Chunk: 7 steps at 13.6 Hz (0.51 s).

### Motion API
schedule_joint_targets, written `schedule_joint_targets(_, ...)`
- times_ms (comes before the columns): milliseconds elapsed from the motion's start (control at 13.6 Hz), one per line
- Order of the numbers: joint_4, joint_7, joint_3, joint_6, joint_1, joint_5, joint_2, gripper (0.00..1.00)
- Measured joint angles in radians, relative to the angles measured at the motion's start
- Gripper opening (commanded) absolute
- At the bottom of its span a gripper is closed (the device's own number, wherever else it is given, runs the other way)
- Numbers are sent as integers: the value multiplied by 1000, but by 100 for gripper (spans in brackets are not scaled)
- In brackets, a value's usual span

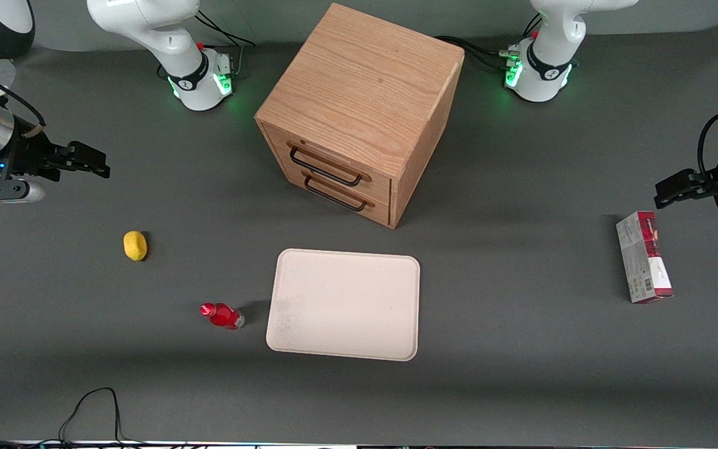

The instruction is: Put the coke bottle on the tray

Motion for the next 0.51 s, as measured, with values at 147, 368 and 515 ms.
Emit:
schedule_joint_targets(147,41,16,2,-1,5,13,29,100)
schedule_joint_targets(368,211,148,46,-62,16,51,156,100)
schedule_joint_targets(515,397,287,119,-118,26,52,298,100)
